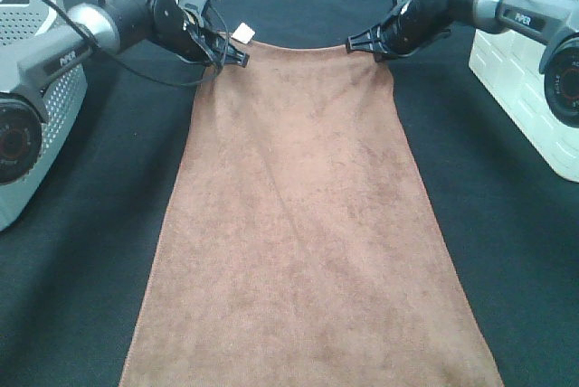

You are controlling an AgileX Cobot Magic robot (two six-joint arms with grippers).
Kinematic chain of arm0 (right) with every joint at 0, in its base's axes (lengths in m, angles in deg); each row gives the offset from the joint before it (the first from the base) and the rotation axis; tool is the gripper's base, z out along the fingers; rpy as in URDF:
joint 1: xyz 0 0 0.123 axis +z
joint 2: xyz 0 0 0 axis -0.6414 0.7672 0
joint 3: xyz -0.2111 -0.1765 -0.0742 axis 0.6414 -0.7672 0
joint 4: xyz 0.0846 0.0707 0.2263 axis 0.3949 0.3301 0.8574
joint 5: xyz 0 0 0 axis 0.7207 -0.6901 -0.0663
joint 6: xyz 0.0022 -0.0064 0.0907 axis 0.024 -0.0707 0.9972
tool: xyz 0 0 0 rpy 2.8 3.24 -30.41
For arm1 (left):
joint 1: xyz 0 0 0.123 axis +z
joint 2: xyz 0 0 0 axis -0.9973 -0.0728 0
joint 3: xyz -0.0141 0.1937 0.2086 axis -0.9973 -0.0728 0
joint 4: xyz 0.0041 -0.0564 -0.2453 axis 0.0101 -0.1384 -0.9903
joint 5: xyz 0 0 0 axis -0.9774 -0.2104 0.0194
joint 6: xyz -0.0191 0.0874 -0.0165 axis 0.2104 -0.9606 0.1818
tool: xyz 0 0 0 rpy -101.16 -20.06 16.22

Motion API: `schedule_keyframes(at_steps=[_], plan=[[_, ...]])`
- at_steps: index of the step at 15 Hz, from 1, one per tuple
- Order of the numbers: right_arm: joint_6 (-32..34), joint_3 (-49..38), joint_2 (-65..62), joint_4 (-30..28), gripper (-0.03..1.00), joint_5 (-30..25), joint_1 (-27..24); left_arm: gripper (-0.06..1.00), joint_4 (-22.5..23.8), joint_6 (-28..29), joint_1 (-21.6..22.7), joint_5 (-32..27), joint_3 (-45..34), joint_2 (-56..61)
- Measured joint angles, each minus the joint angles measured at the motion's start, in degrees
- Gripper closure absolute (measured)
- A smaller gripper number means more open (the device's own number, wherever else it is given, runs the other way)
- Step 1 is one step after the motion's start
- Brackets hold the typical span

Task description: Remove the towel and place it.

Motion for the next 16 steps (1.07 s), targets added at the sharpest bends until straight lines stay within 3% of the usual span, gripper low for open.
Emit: schedule_keyframes(at_steps=[3,6,8,12,14,16], plan=[[0.0,0.0,1.32,1.26,0.97,1.32,-0.34,0.92,-0.57,0.0,0.0,3.15,0.0,-1.26],[-0.06,0.0,1.38,2.98,0.91,4.76,-0.34,0.8,-0.86,0.0,0.0,6.53,0.0,-1.38],[-0.06,0.0,1.38,3.15,0.79,4.76,-0.34,0.7,-0.86,0.0,0.0,7.79,0.0,-1.38],[-0.06,0.0,1.38,2.69,0.39,4.76,-0.57,0.25,-0.86,2.01,0.06,8.02,0.0,-1.38],[-0.06,0.0,1.38,2.58,0.31,4.64,-0.8,0.2,-0.86,2.81,0.06,7.96,0.0,-1.38],[-0.06,0.0,1.2,2.58,0.29,3.27,-1.15,0.19,-0.86,2.81,0.06,7.33,0.0,-1.38]])
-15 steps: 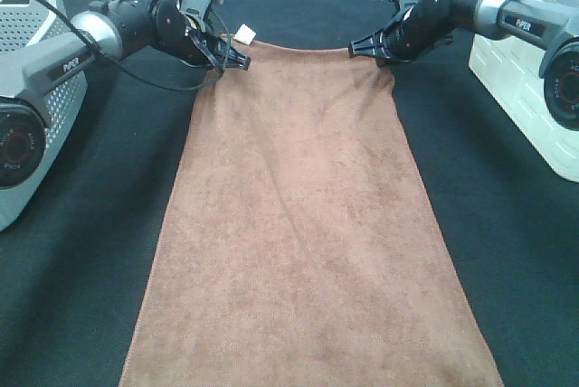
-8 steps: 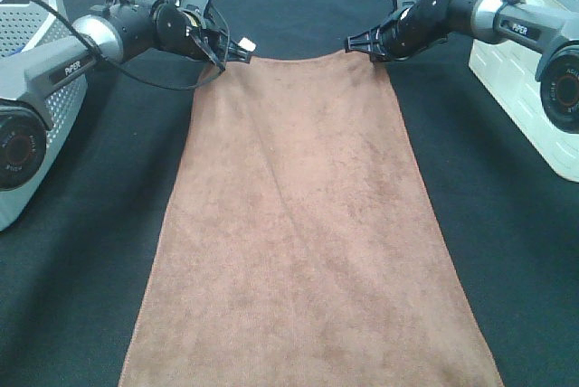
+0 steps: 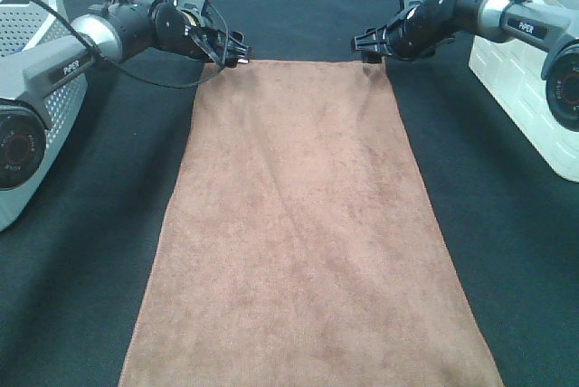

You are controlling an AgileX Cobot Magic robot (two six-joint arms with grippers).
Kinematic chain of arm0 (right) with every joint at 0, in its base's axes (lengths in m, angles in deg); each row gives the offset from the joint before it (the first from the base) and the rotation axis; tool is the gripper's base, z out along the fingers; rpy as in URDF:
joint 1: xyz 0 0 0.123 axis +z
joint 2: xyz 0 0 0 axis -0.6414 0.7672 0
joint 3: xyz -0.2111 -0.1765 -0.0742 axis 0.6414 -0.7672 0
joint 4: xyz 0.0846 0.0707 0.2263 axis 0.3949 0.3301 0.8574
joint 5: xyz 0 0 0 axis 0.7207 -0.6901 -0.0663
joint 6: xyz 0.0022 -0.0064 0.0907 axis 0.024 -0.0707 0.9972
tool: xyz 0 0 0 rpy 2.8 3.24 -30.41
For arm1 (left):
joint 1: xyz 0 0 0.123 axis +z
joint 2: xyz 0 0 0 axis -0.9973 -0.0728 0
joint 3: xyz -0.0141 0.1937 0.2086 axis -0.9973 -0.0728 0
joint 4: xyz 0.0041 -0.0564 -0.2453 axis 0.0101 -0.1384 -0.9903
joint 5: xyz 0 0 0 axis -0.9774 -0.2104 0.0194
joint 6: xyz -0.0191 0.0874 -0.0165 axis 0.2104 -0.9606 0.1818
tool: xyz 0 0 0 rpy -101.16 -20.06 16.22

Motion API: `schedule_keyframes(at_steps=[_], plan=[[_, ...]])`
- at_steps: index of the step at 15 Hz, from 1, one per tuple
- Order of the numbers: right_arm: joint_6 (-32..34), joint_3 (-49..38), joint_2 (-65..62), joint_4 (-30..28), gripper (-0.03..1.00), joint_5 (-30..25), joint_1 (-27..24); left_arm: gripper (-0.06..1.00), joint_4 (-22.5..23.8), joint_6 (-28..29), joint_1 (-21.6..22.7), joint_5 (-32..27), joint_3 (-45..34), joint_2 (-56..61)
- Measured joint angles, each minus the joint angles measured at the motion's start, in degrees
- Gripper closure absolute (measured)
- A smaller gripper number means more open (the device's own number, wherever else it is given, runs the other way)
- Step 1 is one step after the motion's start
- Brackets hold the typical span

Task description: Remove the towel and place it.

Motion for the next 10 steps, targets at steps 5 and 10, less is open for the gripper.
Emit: schedule_keyframes(at_steps=[5,10], plan=[[0.11,0.0,-10.66,2.06,0.28,-13.41,-0.06,0.09,0.57,4.07,0.0,-16.44,0.0,7.1],[3.61,0.0,-27.85,2.29,0.24,-34.03,-3.38,0.01,5.39,7.51,2.29,-41.02,0.0,23.72]])
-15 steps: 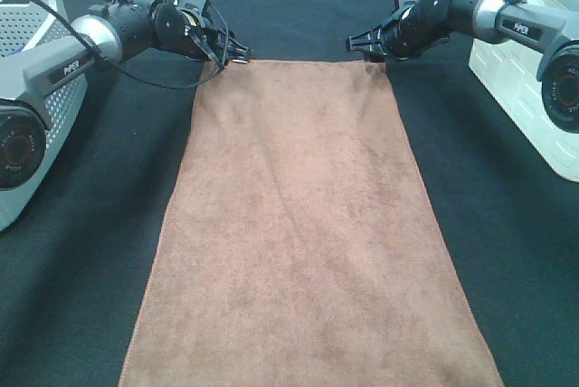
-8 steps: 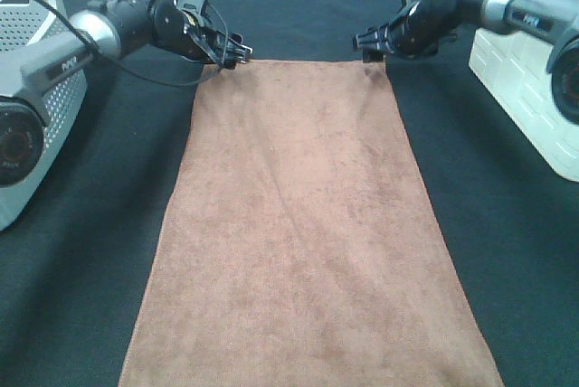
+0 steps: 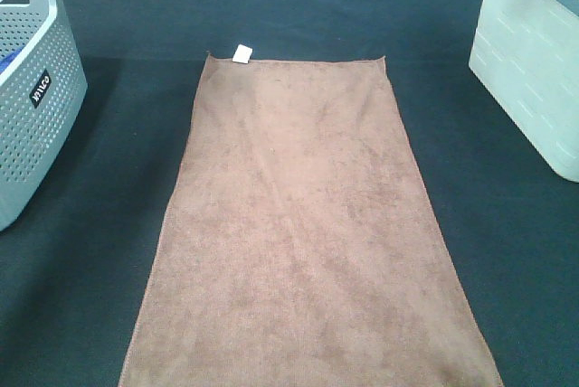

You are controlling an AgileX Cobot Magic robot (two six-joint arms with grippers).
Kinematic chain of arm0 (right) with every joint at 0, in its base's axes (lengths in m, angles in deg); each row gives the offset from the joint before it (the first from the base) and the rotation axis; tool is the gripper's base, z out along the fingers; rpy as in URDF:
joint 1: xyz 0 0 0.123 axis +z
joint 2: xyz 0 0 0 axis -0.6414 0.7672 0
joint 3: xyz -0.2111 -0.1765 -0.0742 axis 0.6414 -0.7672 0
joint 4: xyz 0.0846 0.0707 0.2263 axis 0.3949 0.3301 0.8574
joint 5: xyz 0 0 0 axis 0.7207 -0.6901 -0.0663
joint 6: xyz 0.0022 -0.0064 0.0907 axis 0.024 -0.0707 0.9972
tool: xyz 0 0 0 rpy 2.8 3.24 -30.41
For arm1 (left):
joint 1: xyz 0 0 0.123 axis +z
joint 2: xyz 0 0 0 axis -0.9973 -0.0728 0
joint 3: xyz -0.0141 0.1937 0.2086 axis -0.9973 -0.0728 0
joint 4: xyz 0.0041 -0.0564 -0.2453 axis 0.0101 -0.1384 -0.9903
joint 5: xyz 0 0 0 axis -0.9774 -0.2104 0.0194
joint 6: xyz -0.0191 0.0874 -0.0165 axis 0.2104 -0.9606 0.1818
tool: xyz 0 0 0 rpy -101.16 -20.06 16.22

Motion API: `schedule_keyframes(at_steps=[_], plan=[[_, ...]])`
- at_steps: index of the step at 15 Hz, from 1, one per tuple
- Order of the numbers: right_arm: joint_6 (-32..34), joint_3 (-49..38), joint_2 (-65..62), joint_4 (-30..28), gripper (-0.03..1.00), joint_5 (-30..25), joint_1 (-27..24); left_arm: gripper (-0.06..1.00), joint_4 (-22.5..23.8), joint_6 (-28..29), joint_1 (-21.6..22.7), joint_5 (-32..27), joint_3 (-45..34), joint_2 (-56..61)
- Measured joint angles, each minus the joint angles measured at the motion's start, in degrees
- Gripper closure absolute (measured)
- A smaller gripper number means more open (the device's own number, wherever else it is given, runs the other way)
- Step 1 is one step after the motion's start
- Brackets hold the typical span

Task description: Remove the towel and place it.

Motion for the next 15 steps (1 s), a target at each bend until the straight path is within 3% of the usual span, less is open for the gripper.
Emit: schedule_keyframes(at_steps=[2,4,7,9,13,15], plan=[[0.06,0.0,-4.07,-0.29,0.24,-4.81,-3.67,0.01,0.46,0.23,4.01,-5.04,0.23,4.87],[0.06,0.06,-6.42,-1.15,0.24,-9.17,-5.56,0.03,0.52,0.52,8.77,-6.42,0.29,7.16],[0.17,-1.38,-9.51,-2.75,0.24,-9.91,-5.44,0.04,-0.06,1.15,13.41,-6.7,0.0,9.74],[0.17,-9.74,-15.36,-2.86,0.24,-9.85,-5.44,0.05,-0.11,0.69,13.87,-6.7,-5.21,13.75],[1.2,-39.08,-37.41,-3.21,0.24,-10.03,-5.44,0.08,-0.52,0.23,13.87,-6.65,-32.95,31.51],[2.81,-55.0,-53.63,-3.21,0.24,-10.43,-5.44,0.08,-0.63,0.23,13.87,-6.13,-52.37,46.24]])
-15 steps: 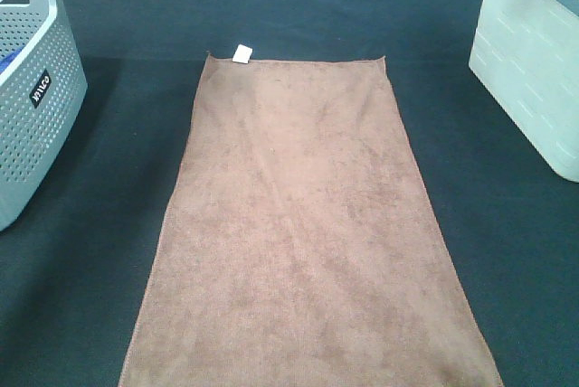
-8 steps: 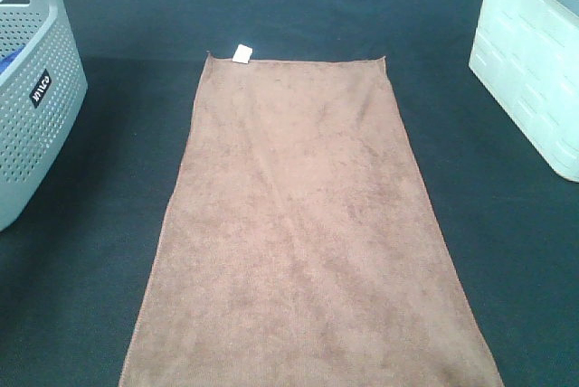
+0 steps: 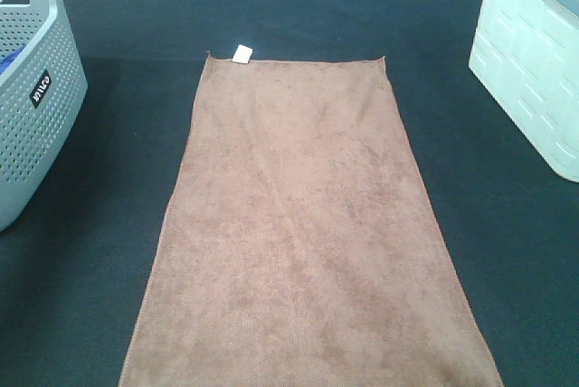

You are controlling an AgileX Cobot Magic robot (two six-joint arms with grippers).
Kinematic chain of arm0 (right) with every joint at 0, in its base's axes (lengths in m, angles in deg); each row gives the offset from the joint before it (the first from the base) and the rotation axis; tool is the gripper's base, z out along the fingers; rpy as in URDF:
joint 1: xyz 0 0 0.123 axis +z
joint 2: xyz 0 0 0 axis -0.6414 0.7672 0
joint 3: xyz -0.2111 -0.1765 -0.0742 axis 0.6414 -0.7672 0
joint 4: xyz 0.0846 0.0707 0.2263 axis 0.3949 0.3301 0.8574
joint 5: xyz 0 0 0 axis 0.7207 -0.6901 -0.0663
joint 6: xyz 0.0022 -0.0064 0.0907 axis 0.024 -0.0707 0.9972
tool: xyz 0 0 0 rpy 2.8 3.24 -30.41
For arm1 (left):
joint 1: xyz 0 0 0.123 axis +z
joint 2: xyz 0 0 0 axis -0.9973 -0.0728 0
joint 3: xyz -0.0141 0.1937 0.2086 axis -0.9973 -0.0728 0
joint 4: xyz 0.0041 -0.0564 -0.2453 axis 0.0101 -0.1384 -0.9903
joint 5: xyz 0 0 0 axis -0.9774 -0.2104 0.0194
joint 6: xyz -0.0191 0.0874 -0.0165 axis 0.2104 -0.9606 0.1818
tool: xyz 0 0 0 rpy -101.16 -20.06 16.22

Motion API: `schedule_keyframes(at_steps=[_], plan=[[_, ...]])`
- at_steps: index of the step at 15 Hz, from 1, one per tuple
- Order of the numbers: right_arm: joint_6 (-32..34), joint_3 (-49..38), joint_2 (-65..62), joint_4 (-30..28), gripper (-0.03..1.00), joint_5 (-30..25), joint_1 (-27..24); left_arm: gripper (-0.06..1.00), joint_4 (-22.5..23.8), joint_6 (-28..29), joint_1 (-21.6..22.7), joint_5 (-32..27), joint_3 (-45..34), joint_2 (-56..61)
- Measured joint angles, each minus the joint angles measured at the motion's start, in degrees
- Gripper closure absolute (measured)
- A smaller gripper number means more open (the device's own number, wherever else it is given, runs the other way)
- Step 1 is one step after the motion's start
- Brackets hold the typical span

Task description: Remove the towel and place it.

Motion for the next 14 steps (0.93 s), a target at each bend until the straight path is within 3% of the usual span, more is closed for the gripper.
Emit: schedule_keyframes(at_steps=[5,9,14], plan=[[1.78,-21.77,-27.44,0.0,0.24,-0.17,0.0,0.08,0.17,0.0,0.0,4.47,-27.73,29.39],[1.78,-31.4,-46.58,0.0,0.24,-0.23,0.0,0.08,0.23,0.0,0.0,6.36,-41.65,50.02],[1.78,-37.99,-61.19,-0.92,0.24,-0.17,0.0,0.08,0.23,0.0,0.0,7.05,-53.69,70.07]])
